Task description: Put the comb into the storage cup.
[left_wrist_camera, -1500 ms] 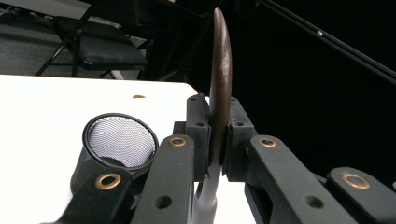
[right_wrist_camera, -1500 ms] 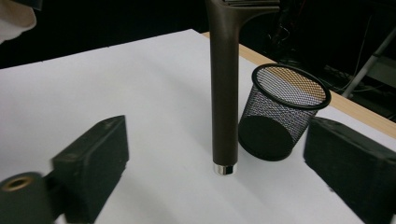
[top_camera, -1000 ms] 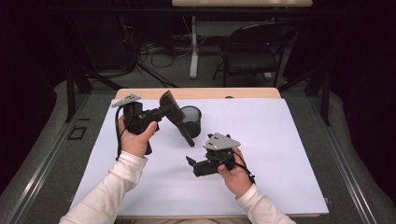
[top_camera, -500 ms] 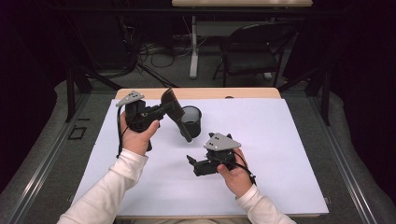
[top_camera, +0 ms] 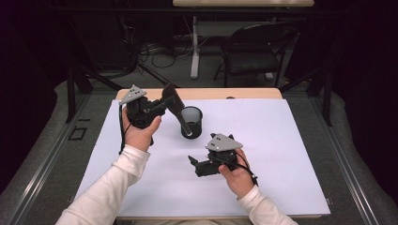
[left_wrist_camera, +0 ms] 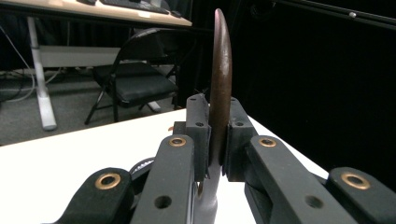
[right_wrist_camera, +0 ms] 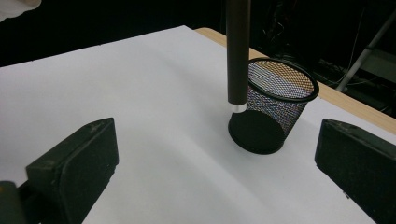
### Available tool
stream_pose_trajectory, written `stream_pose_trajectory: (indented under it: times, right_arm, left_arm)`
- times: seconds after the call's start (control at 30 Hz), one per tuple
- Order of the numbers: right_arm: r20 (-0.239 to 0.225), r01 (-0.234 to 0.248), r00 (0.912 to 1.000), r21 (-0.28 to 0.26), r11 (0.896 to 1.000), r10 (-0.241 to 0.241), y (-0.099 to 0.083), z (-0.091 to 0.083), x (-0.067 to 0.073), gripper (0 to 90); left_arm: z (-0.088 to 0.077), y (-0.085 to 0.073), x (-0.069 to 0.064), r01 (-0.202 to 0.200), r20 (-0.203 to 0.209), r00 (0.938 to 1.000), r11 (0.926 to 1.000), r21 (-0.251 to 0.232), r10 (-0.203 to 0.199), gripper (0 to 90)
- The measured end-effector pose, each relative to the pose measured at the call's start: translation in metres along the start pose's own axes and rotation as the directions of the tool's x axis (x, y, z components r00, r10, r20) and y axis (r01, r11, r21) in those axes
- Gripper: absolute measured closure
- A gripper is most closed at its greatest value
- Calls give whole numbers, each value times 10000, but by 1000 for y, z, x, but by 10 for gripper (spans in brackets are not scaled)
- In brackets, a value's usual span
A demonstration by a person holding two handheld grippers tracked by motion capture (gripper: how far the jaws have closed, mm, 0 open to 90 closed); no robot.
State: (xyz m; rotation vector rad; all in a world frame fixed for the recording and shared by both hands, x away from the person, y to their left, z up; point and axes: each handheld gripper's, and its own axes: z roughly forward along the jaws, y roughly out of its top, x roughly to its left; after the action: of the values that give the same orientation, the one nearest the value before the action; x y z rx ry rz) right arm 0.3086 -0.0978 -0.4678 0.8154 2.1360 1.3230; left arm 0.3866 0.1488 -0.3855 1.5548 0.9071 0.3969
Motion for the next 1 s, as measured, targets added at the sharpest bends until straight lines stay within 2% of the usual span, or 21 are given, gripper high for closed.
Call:
stream_pose_trajectory:
  times: [0.67, 1.0]
  right_arm:
    - [-24, 8, 10000, 37, 10000, -7, -1, 0, -1, 0]
    - [-8, 45, 10000, 48, 10000, -45, -1, 0, -2, 0]
  left_arm:
    - [11, 24, 3, -261, -478, 9985, 9996, -120, 255, 839]
    - [22, 28, 11, 115, -785, 9968, 9991, -407, -146, 839]
